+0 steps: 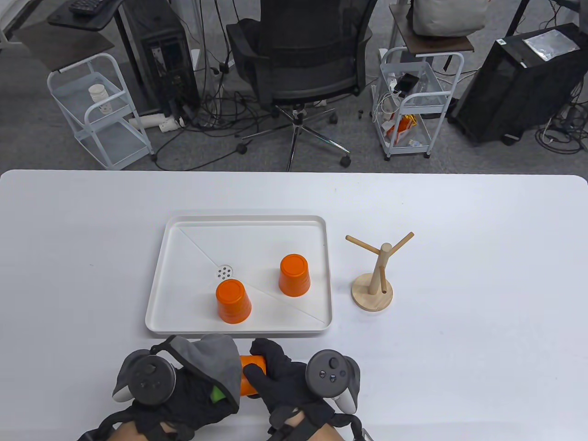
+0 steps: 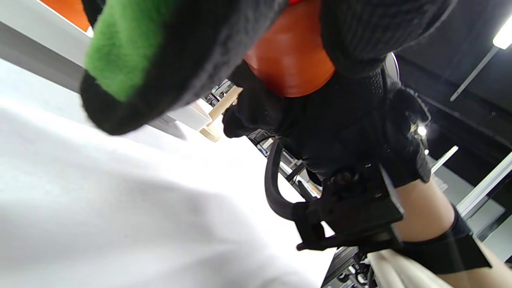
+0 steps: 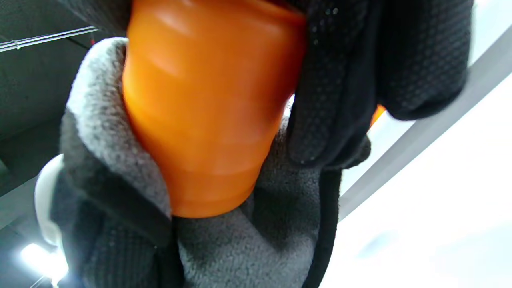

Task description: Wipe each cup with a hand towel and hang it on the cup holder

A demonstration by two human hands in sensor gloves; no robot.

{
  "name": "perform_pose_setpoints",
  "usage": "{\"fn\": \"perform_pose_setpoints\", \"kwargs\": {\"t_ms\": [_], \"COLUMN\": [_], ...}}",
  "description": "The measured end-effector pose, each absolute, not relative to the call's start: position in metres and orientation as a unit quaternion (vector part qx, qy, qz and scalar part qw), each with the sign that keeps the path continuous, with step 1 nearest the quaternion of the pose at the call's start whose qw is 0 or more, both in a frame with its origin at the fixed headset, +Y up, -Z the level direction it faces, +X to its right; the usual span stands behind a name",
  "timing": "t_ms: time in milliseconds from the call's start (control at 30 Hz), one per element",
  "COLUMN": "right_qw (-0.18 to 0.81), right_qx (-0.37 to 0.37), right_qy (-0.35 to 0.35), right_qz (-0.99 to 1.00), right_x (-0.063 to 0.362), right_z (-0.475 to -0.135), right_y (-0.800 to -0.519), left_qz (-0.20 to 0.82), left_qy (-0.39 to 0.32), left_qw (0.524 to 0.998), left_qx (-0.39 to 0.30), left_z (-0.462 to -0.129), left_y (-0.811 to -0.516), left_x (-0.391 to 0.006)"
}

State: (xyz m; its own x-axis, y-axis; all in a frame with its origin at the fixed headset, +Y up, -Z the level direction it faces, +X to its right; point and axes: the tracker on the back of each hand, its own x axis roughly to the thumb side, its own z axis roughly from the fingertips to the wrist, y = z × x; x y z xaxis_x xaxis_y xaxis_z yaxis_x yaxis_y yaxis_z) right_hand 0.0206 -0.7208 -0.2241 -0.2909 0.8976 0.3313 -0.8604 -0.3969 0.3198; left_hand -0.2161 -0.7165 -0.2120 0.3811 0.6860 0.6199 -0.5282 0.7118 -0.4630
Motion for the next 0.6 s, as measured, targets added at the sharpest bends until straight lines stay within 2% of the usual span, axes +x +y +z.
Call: {"fn": "perform_pose_setpoints", "kwargs": {"t_ms": [167, 600], "right_qw": [0.553, 0.503], "right_qx": [0.237, 0.301], "right_qy": [0.042, -0.021], "right_qz": [0.798, 0.810], "right_x": [0.021, 0.016], "right_z": [-0.224, -0.217], "right_y": [-0.721, -0.713], "left_qz": [0.356, 0.500], "left_qy": [-0.412, -0.378], "left_qw": [0.835, 0.769], "left_qx": [-0.082, -0.127], "left_z": [-0.211, -0.222], "left_y": [-0.716, -0.734], "left_x": [-0.217, -0.222]}}
